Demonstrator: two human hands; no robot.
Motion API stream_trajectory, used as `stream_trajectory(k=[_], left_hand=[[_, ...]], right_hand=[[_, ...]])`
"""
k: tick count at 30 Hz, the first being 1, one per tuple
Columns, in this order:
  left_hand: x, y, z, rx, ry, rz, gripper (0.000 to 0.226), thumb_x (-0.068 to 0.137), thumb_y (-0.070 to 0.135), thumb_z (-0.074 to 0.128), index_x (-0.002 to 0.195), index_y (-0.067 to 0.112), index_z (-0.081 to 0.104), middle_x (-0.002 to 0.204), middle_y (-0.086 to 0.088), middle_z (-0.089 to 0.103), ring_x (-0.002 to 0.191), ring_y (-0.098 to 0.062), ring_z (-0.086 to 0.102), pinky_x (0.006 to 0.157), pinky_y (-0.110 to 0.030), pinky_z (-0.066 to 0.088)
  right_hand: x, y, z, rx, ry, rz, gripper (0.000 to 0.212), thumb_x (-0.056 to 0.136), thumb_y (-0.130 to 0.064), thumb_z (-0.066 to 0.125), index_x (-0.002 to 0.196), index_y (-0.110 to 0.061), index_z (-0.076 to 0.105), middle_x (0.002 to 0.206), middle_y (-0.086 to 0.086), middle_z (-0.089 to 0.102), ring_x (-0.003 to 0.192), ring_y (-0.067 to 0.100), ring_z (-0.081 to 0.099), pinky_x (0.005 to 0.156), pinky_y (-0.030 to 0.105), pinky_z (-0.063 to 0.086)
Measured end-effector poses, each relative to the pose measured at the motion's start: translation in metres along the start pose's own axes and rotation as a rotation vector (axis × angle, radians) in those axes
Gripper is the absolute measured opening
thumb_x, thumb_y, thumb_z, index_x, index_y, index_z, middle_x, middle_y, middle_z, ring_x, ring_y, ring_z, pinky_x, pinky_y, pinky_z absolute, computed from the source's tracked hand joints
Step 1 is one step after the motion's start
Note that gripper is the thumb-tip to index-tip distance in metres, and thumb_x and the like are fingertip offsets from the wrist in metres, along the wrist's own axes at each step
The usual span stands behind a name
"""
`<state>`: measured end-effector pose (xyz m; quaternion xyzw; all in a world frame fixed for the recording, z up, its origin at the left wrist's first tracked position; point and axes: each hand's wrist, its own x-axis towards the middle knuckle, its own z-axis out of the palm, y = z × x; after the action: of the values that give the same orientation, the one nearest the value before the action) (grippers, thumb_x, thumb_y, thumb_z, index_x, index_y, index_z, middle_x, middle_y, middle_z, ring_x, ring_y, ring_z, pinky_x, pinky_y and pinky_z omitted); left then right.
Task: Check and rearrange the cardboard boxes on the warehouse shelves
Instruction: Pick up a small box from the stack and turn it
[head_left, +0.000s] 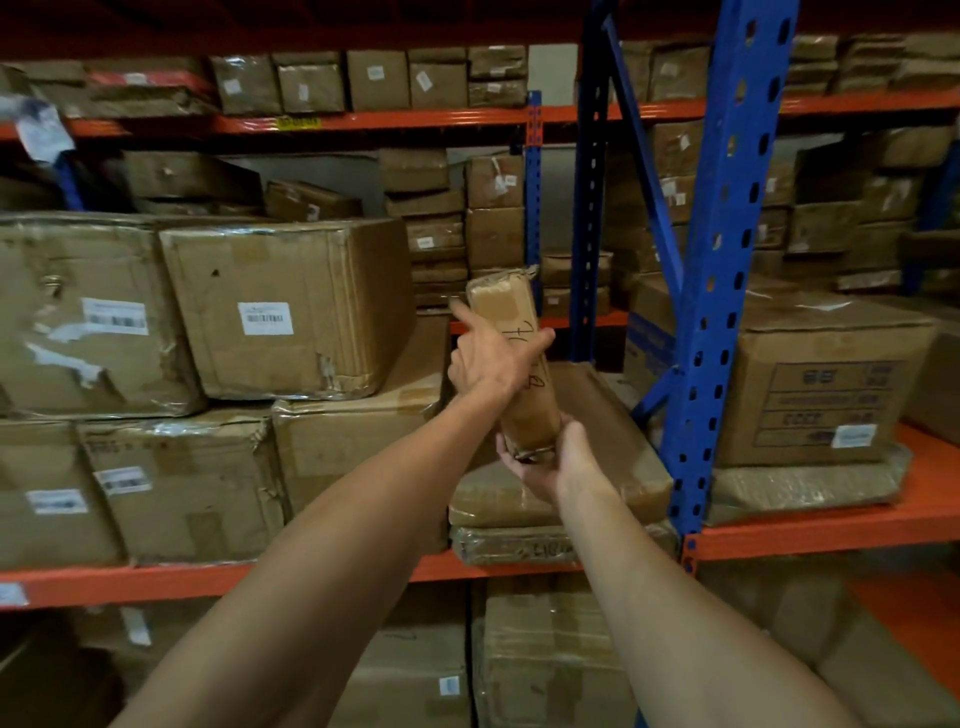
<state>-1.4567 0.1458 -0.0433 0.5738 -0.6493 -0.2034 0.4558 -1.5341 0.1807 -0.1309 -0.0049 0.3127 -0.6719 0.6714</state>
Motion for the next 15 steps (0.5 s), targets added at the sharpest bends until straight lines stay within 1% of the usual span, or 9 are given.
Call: stream_trajectory(k=[1,3,5,7,8,10,12,14,15], left_hand=[[0.006,0.003,-0.007,-0.004,0.019,0.026,0.13,0.077,0.064,0.078,0.161,0.015,-0.009,0.149,-0.022,0.047,0.134,-0.042,0.05,0.109,-0.052,0.041],[0.019,0.008,-0.022,-0.011,0.053,0.073,0.13,0.08,0.061,0.077,0.161,0.027,-0.018,0.155,-0.026,0.036,0.135,-0.044,0.047,0.11,-0.054,0.04],[0.031,0.008,-0.036,-0.022,0.07,0.079,0.118,0.082,0.059,0.076,0.162,0.034,-0.006,0.153,-0.025,0.034,0.132,-0.044,0.049,0.107,-0.054,0.043],[0.035,0.004,-0.044,-0.039,0.072,0.062,0.099,0.082,0.061,0.075,0.159,0.03,0.023,0.15,-0.021,0.037,0.131,-0.042,0.049,0.103,-0.05,0.047],[0.037,0.0,-0.045,-0.058,0.06,0.052,0.095,0.08,0.063,0.075,0.156,0.026,0.031,0.15,-0.019,0.037,0.132,-0.041,0.048,0.102,-0.048,0.048],[0.039,-0.007,-0.045,-0.082,0.008,0.025,0.106,0.076,0.068,0.076,0.157,0.02,0.029,0.155,-0.017,0.036,0.138,-0.04,0.044,0.107,-0.049,0.045],[0.039,-0.013,-0.044,-0.047,-0.036,0.004,0.119,0.069,0.075,0.077,0.159,0.017,0.025,0.158,-0.014,0.039,0.142,-0.037,0.043,0.112,-0.052,0.043],[0.039,-0.019,-0.045,0.059,-0.103,0.022,0.119,0.064,0.078,0.078,0.157,0.019,0.031,0.153,-0.012,0.048,0.137,-0.033,0.049,0.11,-0.05,0.045],[0.037,-0.022,-0.044,0.129,-0.152,0.052,0.119,0.064,0.075,0.08,0.157,0.023,0.03,0.151,-0.011,0.05,0.135,-0.033,0.05,0.109,-0.05,0.046]], right_hand=[[0.0,-0.001,0.002,-0.037,-0.001,-0.017,0.038,0.102,-0.031,0.059,0.129,-0.004,0.058,0.124,0.03,0.061,0.112,0.041,0.061,0.098,0.052,0.055],[-0.004,-0.006,0.005,-0.115,-0.016,-0.053,0.033,0.102,-0.031,0.06,0.124,-0.006,0.06,0.12,0.029,0.062,0.109,0.04,0.062,0.096,0.05,0.056],[-0.007,-0.016,0.009,-0.22,-0.025,-0.104,0.028,0.103,-0.032,0.059,0.119,-0.009,0.06,0.119,0.027,0.061,0.108,0.039,0.062,0.094,0.05,0.058],[-0.009,-0.032,0.017,-0.323,-0.026,-0.177,0.027,0.106,-0.034,0.055,0.12,-0.012,0.06,0.116,0.023,0.066,0.107,0.036,0.064,0.095,0.05,0.056],[-0.01,-0.043,0.02,-0.363,-0.021,-0.216,0.028,0.106,-0.035,0.055,0.123,-0.013,0.06,0.115,0.021,0.069,0.106,0.034,0.066,0.093,0.049,0.056],[-0.01,-0.065,0.026,-0.47,0.006,-0.299,0.032,0.105,-0.035,0.056,0.13,-0.014,0.058,0.115,0.018,0.07,0.105,0.032,0.066,0.089,0.049,0.056],[-0.01,-0.086,0.031,-0.593,0.047,-0.378,0.032,0.104,-0.033,0.058,0.131,-0.015,0.054,0.113,0.017,0.068,0.101,0.032,0.066,0.092,0.052,0.056],[-0.007,-0.101,0.03,-0.678,0.087,-0.434,0.033,0.104,-0.031,0.059,0.134,-0.018,0.051,0.113,0.014,0.064,0.095,0.029,0.064,0.091,0.053,0.056],[-0.004,-0.105,0.027,-0.72,0.098,-0.45,0.038,0.104,-0.031,0.059,0.139,-0.02,0.049,0.118,0.013,0.063,0.096,0.029,0.063,0.092,0.053,0.055]])
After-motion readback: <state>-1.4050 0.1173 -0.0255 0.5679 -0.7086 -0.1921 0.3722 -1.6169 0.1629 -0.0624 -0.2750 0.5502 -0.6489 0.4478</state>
